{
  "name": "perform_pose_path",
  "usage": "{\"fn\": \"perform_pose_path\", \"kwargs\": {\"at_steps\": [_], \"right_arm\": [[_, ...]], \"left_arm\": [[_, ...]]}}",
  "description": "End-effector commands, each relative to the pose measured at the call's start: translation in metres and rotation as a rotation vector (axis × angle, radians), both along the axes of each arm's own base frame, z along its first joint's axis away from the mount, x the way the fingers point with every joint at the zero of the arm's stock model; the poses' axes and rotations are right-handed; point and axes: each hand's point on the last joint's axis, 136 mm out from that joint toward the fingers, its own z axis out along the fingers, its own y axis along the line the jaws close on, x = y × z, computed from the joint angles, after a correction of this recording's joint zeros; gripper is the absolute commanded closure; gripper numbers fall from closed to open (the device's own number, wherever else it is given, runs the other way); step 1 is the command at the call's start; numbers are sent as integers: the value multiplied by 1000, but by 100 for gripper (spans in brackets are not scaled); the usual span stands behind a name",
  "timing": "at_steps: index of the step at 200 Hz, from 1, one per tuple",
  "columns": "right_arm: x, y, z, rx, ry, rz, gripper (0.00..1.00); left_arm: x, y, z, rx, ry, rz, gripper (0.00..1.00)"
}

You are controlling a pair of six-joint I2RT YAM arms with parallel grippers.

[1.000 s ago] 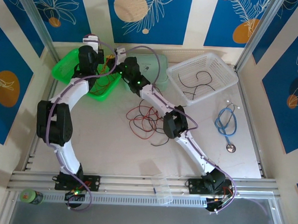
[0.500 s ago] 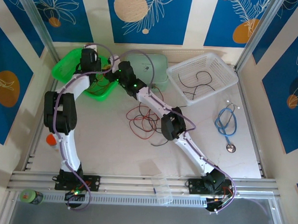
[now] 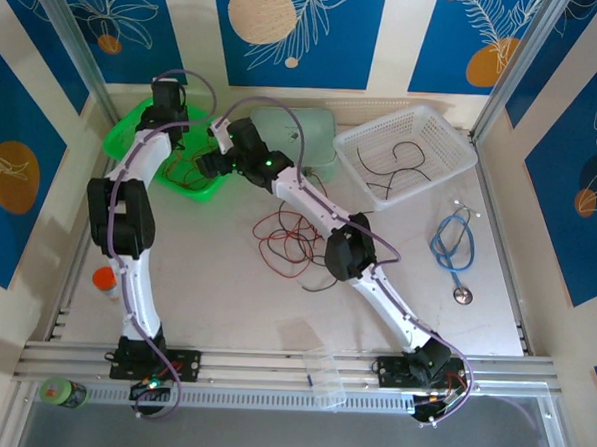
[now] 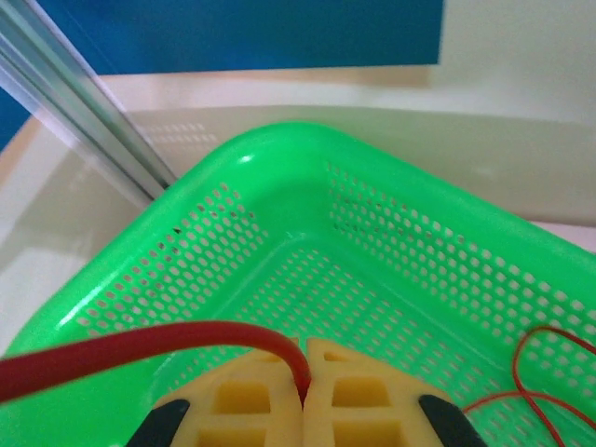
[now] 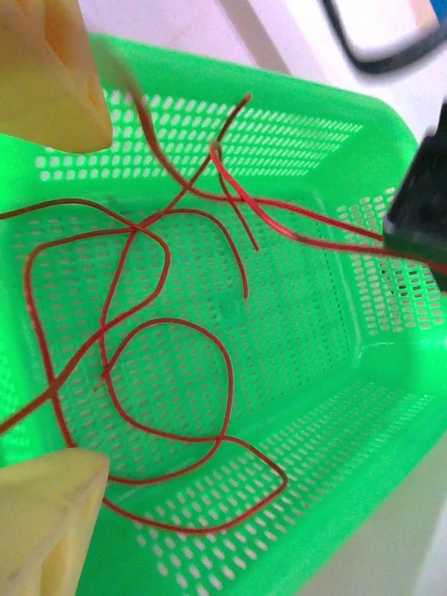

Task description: Untangle the cables

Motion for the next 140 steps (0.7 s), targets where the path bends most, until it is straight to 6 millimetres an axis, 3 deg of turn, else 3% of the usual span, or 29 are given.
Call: {"fn": "perform_pose_path", "kwargs": {"at_steps": [1,16,56,83,107,140], "right_arm": [[-25,-16,40,-93,-39,67,15],[-34,-25,38,-155,-20,84,14],[-59,-51,33,-226,116,88,12],[-78,-65,51,-185,162,92,15],[-96,-82,73,-125,142,71,15],[-120,-133,84,-102,178,-44,15]], "left_arm": [[2,27,-8,24,52,98,100],[11,33,-9,24,53,115,100],[27,39,-37,41,118,138,100],[21,37,-54,18,170,129,100],[11,22,-58,-53,224,56,100],[-5,-4,-45,-171,272,-51,59]]}}
